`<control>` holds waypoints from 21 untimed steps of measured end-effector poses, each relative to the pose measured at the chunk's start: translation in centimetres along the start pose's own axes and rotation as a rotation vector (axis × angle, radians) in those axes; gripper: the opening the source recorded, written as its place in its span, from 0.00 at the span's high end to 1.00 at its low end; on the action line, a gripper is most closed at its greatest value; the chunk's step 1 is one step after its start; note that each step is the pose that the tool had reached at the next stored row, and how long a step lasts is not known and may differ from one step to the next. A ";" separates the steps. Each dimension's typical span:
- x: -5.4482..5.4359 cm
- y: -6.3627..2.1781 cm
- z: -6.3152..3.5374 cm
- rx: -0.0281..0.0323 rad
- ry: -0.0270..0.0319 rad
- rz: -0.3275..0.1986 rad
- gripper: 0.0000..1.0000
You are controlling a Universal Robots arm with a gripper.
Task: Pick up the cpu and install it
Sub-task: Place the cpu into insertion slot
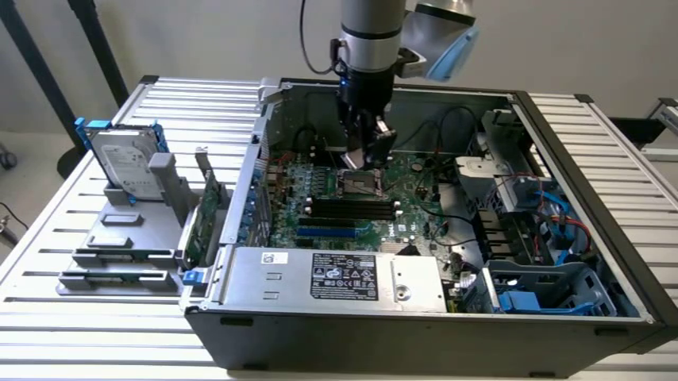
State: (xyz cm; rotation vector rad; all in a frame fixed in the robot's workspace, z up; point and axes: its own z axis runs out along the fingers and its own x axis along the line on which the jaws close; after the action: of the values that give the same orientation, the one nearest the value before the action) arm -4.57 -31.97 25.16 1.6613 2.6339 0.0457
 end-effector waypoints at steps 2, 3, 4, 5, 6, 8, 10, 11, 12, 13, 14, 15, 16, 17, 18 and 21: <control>0.0 0.00 0.13 0.0002 -0.0014 0.036 0.45; 0.0 -0.01 0.19 0.0004 -0.0021 0.054 0.45; 0.0 -0.01 0.24 0.0005 -0.0029 0.073 0.45; 0.0 -0.01 0.30 0.0005 -0.0035 0.090 0.45; 0.0 -0.01 0.35 0.0007 -0.0042 0.107 0.45; 0.0 -0.02 0.48 0.0010 -0.0056 0.143 0.45; 0.0 -0.02 0.60 0.0012 -0.0069 0.177 0.45; 0.0 -0.02 0.67 0.0014 -0.0077 0.196 0.45; 0.0 -0.03 0.74 0.0015 -0.0084 0.214 0.45; 0.0 -0.03 0.82 0.0017 -0.0091 0.232 0.45; 0.0 -0.03 0.90 0.0018 -0.0098 0.250 0.45; 0.0 -0.04 0.99 0.0019 -0.0105 0.268 0.45; 0.0 -0.04 1.09 0.0020 -0.0113 0.287 0.45; 0.0 -0.05 1.17 0.0022 -0.0120 0.304 0.45; 0.0 -0.05 1.27 0.0023 -0.0127 0.322 0.45; 0.0 -0.06 1.58 0.0027 -0.0148 0.375 0.45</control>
State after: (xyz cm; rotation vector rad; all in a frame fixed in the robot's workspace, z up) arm -4.57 -31.97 23.58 2.1205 2.2738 0.0371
